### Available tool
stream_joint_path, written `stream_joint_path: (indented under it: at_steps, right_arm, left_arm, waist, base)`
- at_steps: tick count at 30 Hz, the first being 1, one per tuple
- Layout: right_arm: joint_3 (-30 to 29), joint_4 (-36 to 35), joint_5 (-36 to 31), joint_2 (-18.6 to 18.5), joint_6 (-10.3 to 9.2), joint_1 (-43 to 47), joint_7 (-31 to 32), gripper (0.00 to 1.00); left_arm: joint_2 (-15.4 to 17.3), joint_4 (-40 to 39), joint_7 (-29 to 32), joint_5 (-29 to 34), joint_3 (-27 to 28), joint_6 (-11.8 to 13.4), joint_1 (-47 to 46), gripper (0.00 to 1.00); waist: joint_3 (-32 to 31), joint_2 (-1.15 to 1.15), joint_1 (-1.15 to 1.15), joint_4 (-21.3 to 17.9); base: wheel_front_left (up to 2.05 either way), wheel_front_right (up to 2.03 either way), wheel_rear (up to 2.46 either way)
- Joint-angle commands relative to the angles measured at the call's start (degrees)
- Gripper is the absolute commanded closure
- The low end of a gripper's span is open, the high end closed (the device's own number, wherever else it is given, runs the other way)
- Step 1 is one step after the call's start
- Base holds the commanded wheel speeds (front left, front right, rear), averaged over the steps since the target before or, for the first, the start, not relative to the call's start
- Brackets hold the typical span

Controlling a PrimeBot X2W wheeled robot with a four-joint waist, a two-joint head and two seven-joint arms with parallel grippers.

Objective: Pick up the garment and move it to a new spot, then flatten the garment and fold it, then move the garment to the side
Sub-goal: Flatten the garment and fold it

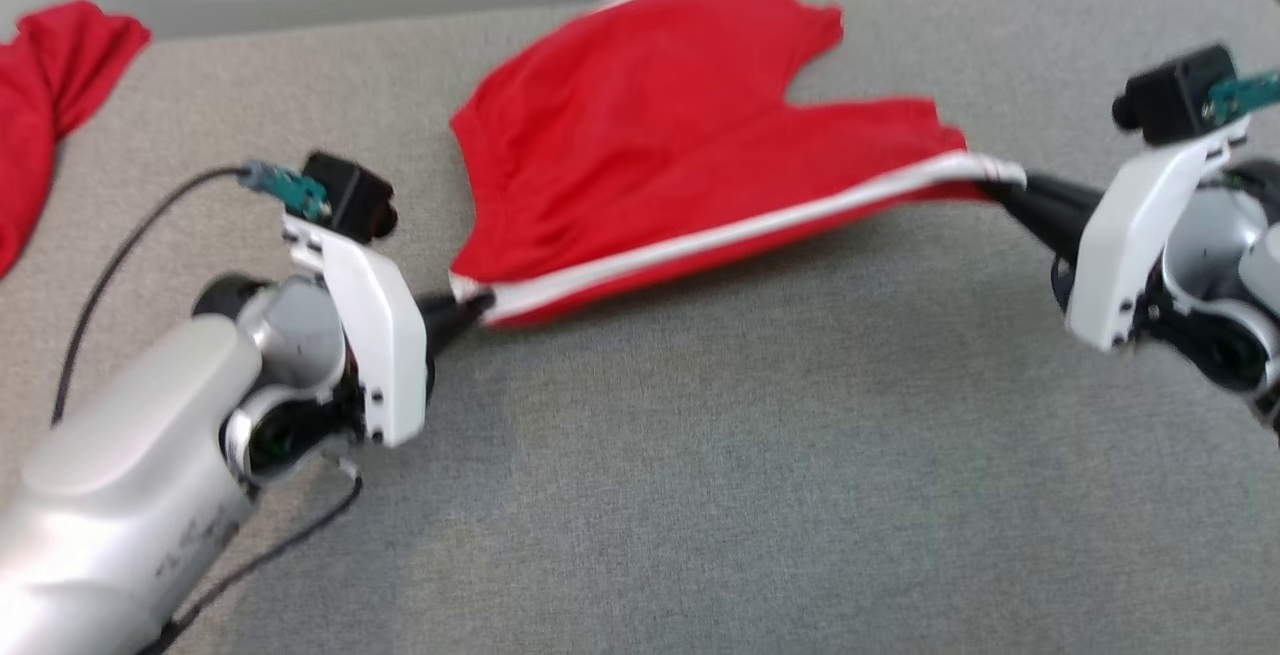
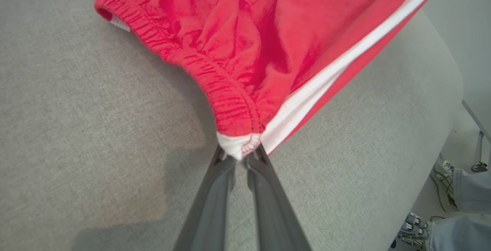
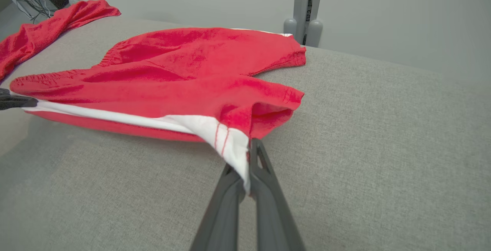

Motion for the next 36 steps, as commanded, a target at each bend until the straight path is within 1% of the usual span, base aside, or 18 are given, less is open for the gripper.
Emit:
stream_joint_path:
  at_steps: [1,5,11,14,16,20,22,25,31,34,36]
  right_arm:
    - [0.6,-1.3,1.0,-1.8,-0.01,2.6,1.6,1.0]
    - [1.3,-6.1,3.1,-5.5,-0.01,7.7,5.3,1.0]
    - [0.6,-14.2,4.5,-12.2,-0.02,14.2,10.5,1.0]
    - [-1.1,-17.6,4.3,-14.9,-0.02,16.4,11.9,1.0]
    - [-2.6,-19.1,3.9,-15.9,-0.02,17.5,12.6,1.0]
    - [-6.3,-20.3,2.9,-15.7,-0.02,18.2,13.9,1.0]
    - [-7.2,-20.2,2.8,-15.4,-0.02,17.9,14.3,1.0]
    - [-10.0,-19.2,2.1,-14.3,-0.02,15.8,16.6,1.0]
    - [-14.3,-15.2,1.8,-10.4,-0.02,8.9,22.2,1.0]
    - [-15.3,-12.3,1.7,-8.3,-0.02,4.8,24.8,1.0]
    - [-15.8,-10.1,1.4,-7.3,-0.02,2.0,26.4,1.0]
  left_arm:
    - [1.5,-2.5,1.1,-1.4,-0.5,0.9,2.9,1.0]
    - [4.3,-10.5,4.2,-4.9,-1.5,3.5,8.7,1.0]
    - [10.6,-24.0,9.5,-9.1,-3.3,8.4,15.7,1.0]
    - [13.2,-29.8,11.4,-10.9,-3.5,10.6,17.7,1.0]
    - [14.4,-32.2,11.8,-11.6,-3.1,11.9,18.2,1.0]
    - [15.3,-33.5,12.9,-12.9,-2.3,13.7,17.3,1.0]
    - [15.2,-33.2,13.6,-13.5,-2.1,13.9,16.8,1.0]
    - [14.9,-31.4,16.6,-16.2,-1.0,14.3,14.5,1.0]
    - [12.7,-25.6,23.8,-21.9,2.1,14.5,7.2,1.0]
    - [10.8,-23.0,27.5,-23.7,2.8,14.4,3.1,1.0]
    - [9.3,-21.6,29.4,-24.6,3.3,14.8,0.2,1.0]
  waist:
    - [-4.5,0.0,0.0,0.2]
    - [-7.4,0.0,0.0,0.5]
    - [-9.3,0.0,0.0,0.6]
    - [-9.6,0.0,0.0,0.8]
    - [-9.4,0.0,0.0,0.9]
    - [-8.3,0.0,0.0,1.3]
    - [-7.8,0.0,0.0,1.4]
    - [-6.0,0.0,0.0,2.0]
    - [-0.8,0.0,0.0,3.8]
    - [2.0,0.0,0.0,4.9]
    - [4.0,0.0,0.0,5.8]
  base:
    - [0.0,0.0,0.0]
    - [0.0,0.0,0.0]
    - [0.0,0.0,0.0]
    - [0.0,0.0,0.0]
    - [0.0,0.0,0.0]
    - [0.0,0.0,0.0]
    - [0.0,0.0,0.0]
    - [0.0,0.0,0.0]
    - [0.0,0.0,0.0]
    - [0.0,0.0,0.0]
    - [0.0,0.0,0.0]
